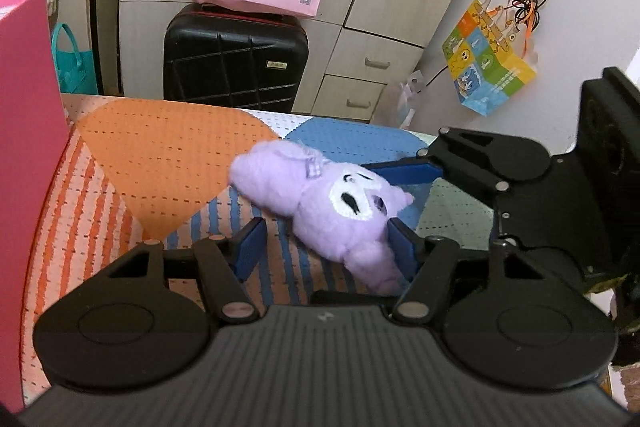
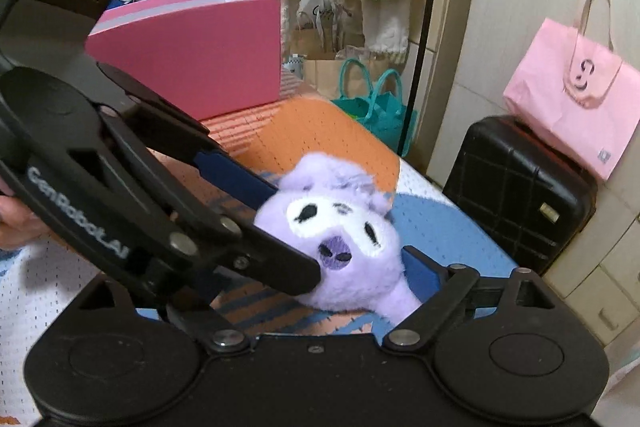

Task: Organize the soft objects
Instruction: 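Close the left tool on the purple plush, then carry the purple plush over the pink box with the left tool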

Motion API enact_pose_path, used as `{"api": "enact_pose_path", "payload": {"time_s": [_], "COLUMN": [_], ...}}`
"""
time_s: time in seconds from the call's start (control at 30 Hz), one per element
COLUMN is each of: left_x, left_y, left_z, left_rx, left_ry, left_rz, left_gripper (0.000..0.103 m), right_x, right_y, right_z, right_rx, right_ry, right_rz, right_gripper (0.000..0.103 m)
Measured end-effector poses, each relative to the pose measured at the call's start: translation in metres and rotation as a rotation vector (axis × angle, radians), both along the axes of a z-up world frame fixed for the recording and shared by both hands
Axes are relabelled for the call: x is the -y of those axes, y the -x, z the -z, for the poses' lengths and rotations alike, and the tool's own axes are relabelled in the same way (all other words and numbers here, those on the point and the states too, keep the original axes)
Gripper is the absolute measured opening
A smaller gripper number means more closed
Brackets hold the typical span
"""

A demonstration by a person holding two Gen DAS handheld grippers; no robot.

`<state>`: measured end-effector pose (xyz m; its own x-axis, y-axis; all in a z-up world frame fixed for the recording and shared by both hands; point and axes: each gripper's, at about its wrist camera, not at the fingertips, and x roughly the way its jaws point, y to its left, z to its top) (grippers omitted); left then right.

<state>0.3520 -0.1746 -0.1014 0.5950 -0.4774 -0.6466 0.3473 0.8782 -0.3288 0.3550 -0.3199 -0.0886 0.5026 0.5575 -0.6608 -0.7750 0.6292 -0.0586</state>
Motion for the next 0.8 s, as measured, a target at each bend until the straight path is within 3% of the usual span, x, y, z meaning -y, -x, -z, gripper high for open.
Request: {"api": "enact_pose_path", "payload": {"time_s": [0.17, 0.33, 0.47, 0.8], "left_x": [0.002, -0.001, 0.000, 0.002], "left_y": [0.002, 0.003, 0.009, 0.025], "left_z": [0.002, 0.003, 0.000, -0.009], "left_rx": [-0.004, -0.009, 0.022, 0.042], "left_ry": [0.030, 0.068, 0.075, 0.032], "left_rz": [0.021, 0.014, 0.031, 0.071], "left_gripper": [0.045, 0.042, 0.042, 0.042], "right_x": [0.000, 0.002, 0.003, -0.008], "right_y": [-0.003, 0.003, 0.009, 0.034], "right_z": [0.004, 0.004, 0.004, 0.003], "right_rx": [-0.020, -0.002, -0.004, 0.044], "right_ry": [-0.055, -0.081, -0.095, -0.092], "right_rz": [0.025, 0.095, 0.148, 0.232], "right_gripper": [0.094, 0.082, 0.065, 0.059]}}
